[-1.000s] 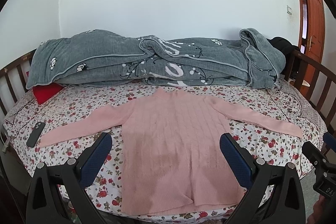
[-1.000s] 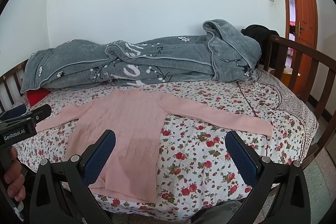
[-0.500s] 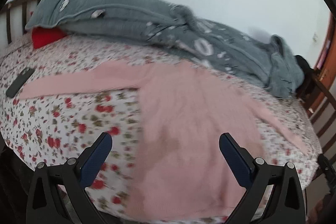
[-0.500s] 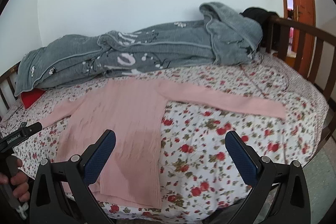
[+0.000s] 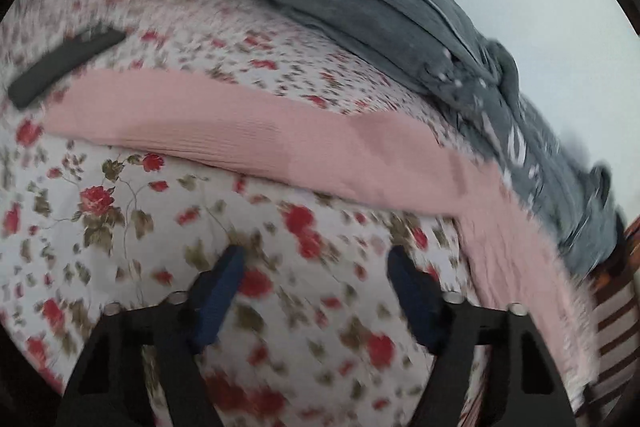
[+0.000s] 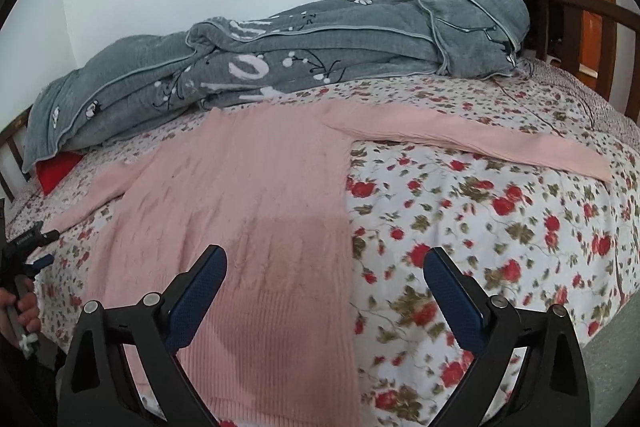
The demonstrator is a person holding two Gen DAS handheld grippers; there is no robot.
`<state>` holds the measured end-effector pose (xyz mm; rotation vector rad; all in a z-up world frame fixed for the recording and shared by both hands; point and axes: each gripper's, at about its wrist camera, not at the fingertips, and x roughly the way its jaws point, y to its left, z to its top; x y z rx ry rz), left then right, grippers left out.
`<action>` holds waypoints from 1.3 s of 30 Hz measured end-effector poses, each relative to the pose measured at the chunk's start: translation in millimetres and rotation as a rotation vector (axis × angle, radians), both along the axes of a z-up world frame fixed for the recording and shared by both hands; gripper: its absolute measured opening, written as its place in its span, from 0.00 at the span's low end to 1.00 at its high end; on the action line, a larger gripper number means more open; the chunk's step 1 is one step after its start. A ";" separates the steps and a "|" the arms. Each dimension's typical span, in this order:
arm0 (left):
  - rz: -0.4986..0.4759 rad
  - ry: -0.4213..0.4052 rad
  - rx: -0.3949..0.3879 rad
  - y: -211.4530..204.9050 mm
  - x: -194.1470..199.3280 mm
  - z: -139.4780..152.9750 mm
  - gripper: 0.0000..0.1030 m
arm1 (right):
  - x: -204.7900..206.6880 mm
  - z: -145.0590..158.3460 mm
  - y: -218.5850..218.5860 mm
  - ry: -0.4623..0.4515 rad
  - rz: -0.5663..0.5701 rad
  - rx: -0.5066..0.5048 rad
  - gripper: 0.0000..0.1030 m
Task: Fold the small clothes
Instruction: 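Grasp the sweater sleeve cuff with the left gripper and lift it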
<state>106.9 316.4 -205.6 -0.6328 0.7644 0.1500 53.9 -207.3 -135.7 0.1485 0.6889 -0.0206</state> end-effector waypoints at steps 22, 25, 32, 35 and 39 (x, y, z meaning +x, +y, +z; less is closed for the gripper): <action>0.345 0.132 0.072 107.3 48.1 22.5 0.07 | 69.0 16.5 -0.6 -0.091 0.067 -0.031 0.95; 0.311 0.125 0.261 68.0 64.3 58.5 0.07 | 82.3 39.6 -12.4 -0.169 0.066 -0.074 0.95; 0.081 0.019 0.392 -88.1 110.5 121.1 0.07 | 90.8 28.6 -76.0 -0.240 0.025 0.059 0.95; -0.019 -0.030 0.452 -163.6 132.5 136.9 0.07 | 94.6 10.0 -115.8 -0.172 -0.080 0.028 0.95; -0.212 -0.072 0.439 -281.0 160.3 138.3 0.07 | 89.9 8.3 -180.1 -0.169 -0.163 0.264 0.95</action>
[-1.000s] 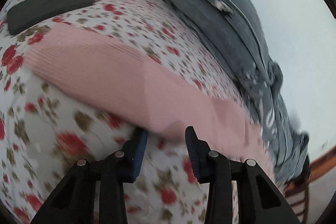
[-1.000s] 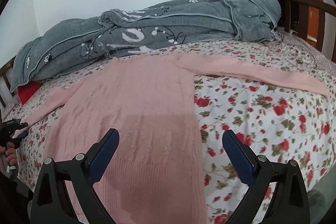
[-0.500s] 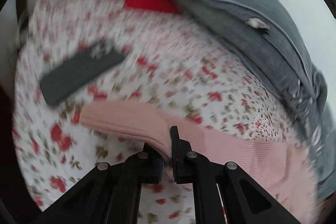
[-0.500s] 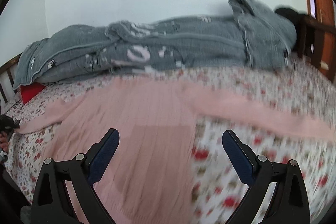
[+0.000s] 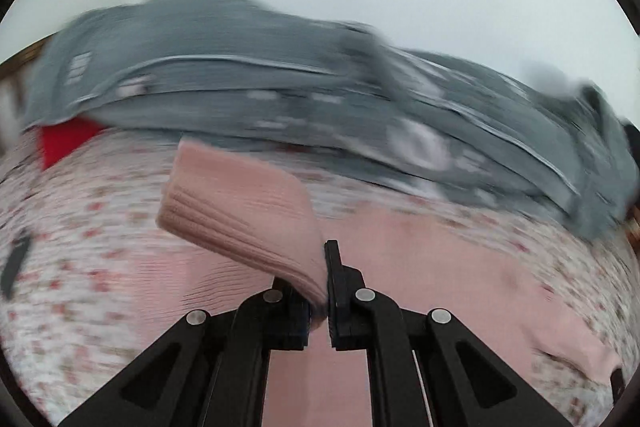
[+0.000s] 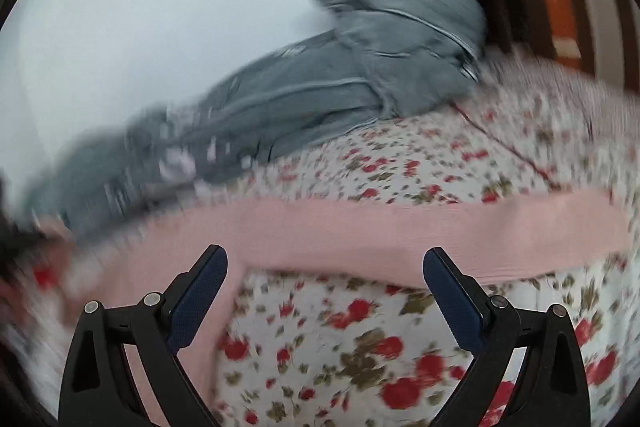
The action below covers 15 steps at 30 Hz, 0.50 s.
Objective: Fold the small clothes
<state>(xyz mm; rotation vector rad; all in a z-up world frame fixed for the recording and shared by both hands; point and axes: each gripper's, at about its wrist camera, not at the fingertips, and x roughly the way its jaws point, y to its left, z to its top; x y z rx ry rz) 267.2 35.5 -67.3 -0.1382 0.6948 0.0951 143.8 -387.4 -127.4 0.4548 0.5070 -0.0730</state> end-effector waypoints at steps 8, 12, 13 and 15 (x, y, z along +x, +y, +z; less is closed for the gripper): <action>-0.283 0.180 0.045 -185.1 5.0 -104.1 0.07 | -9.3 -2.7 -52.6 -0.040 0.004 0.188 0.95; -0.325 0.138 0.173 -207.1 -8.9 -123.2 0.08 | -11.7 -1.2 -44.2 -0.026 0.033 0.154 0.95; -0.337 0.142 0.158 -205.5 -9.7 -119.9 0.10 | -13.9 1.3 -42.2 -0.033 0.028 0.127 0.95; -0.364 0.164 0.104 -196.4 -8.2 -117.2 0.36 | -17.2 4.1 -39.6 -0.036 0.017 0.087 0.95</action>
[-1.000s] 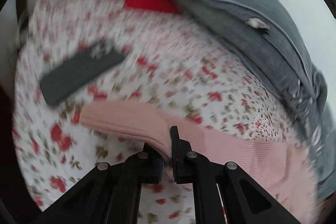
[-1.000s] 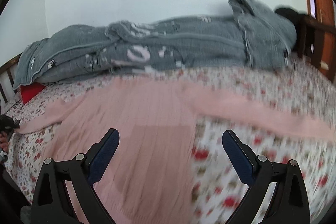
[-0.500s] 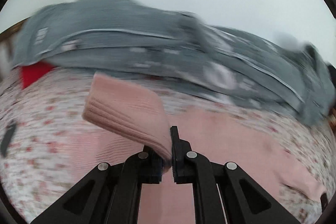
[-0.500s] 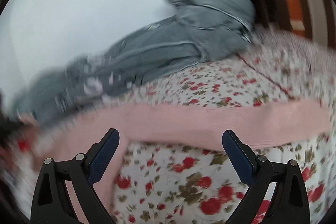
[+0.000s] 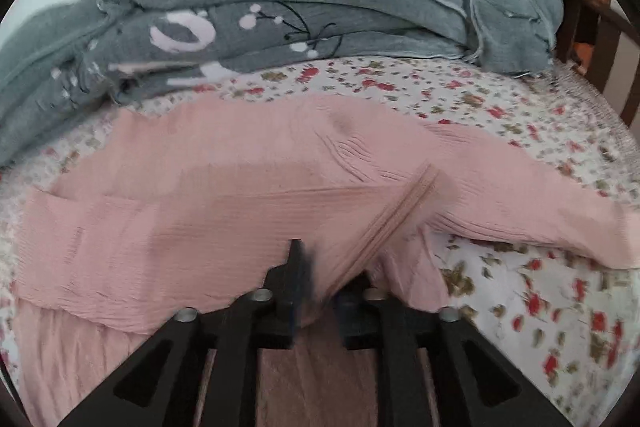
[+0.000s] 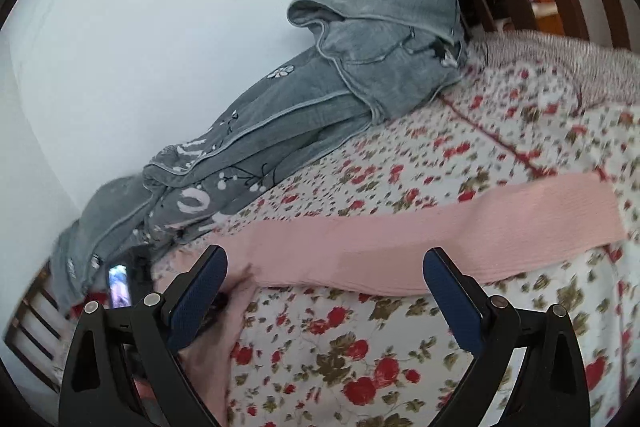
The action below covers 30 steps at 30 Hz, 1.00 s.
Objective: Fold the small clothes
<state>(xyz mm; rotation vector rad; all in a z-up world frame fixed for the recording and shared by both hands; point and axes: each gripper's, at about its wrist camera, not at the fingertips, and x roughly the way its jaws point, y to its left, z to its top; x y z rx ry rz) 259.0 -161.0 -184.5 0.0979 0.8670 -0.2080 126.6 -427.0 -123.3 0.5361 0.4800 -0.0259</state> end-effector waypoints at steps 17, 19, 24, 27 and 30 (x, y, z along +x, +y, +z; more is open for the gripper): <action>0.211 -0.144 -0.004 150.5 -39.7 25.0 0.82 | -6.6 -21.6 -10.3 0.131 0.000 -0.157 0.93; 0.230 -0.167 0.024 167.3 -39.9 27.6 0.82 | -6.9 -21.4 -1.7 0.111 0.051 -0.141 0.92; 0.321 -0.178 -0.083 227.8 -28.1 30.3 0.82 | 13.9 -16.3 44.0 0.088 0.168 -0.163 0.88; 0.341 -0.126 -0.179 252.1 -3.2 29.8 0.82 | 40.2 -8.2 76.0 0.104 0.223 -0.186 0.83; 0.344 -0.096 -0.208 269.2 25.7 27.5 0.82 | 72.4 6.2 107.7 0.135 0.275 -0.239 0.79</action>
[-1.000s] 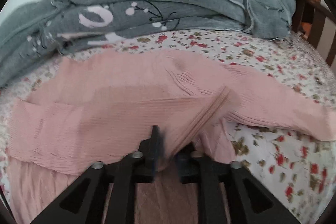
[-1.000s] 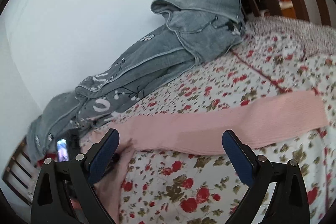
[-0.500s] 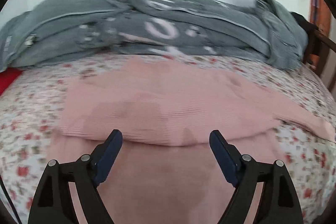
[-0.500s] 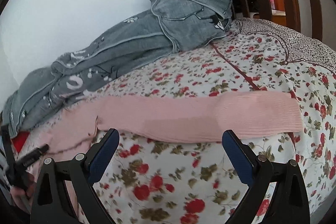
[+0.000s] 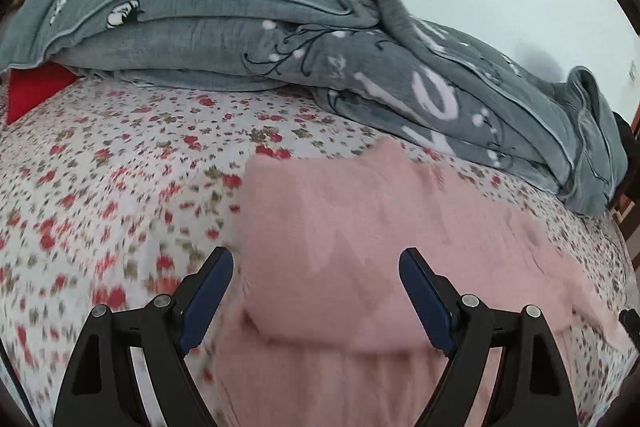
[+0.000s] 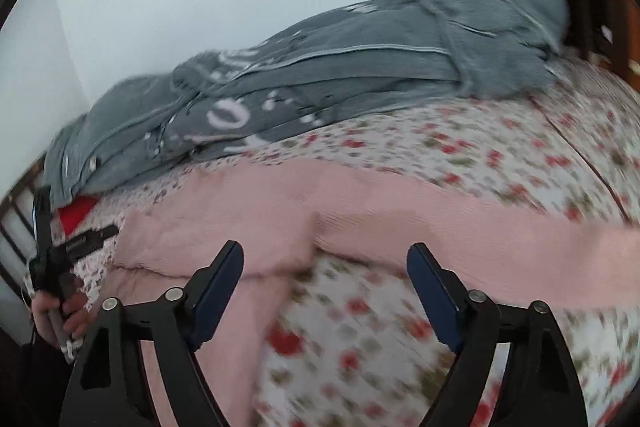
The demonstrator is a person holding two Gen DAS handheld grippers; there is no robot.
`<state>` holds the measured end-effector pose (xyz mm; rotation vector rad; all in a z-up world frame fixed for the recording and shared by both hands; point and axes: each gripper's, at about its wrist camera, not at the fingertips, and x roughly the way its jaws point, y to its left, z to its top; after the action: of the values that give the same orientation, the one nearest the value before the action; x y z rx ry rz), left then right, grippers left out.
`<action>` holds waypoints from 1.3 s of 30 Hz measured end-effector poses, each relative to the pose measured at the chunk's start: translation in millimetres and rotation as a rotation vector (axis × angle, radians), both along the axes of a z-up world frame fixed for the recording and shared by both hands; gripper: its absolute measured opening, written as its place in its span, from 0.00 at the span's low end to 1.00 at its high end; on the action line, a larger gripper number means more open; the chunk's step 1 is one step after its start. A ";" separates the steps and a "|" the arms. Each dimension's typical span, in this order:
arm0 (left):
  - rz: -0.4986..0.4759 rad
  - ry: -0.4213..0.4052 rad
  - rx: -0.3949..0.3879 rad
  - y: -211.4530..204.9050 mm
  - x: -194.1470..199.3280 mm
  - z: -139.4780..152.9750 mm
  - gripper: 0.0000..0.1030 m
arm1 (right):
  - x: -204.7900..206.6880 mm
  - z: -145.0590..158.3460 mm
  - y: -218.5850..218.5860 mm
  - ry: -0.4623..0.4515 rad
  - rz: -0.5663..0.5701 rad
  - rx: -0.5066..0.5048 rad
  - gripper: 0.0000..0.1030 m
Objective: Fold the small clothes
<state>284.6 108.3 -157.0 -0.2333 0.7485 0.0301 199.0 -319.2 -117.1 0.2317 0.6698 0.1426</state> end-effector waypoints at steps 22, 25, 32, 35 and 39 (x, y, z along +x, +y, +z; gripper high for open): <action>0.049 -0.005 -0.397 79.4 41.0 -54.8 0.14 | 80.2 -54.5 51.6 0.126 0.016 -0.191 0.75; 0.064 0.026 -0.444 85.7 44.7 -64.2 0.14 | 77.7 -53.7 57.4 0.112 0.040 -0.206 0.75; 0.071 0.031 -0.490 90.0 42.1 -70.0 0.21 | 89.8 -59.5 74.4 0.156 0.057 -0.307 0.57; 0.059 0.038 -0.441 82.9 37.5 -64.3 0.27 | 90.4 -58.3 83.8 0.141 0.088 -0.343 0.30; 0.013 0.048 -0.331 65.5 35.4 -56.3 0.42 | 87.9 -52.9 94.3 0.095 0.085 -0.414 0.05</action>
<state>320.0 173.7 -213.3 -0.5538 0.7984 -0.0767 286.9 -225.0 -170.1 -0.1890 0.7883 0.0719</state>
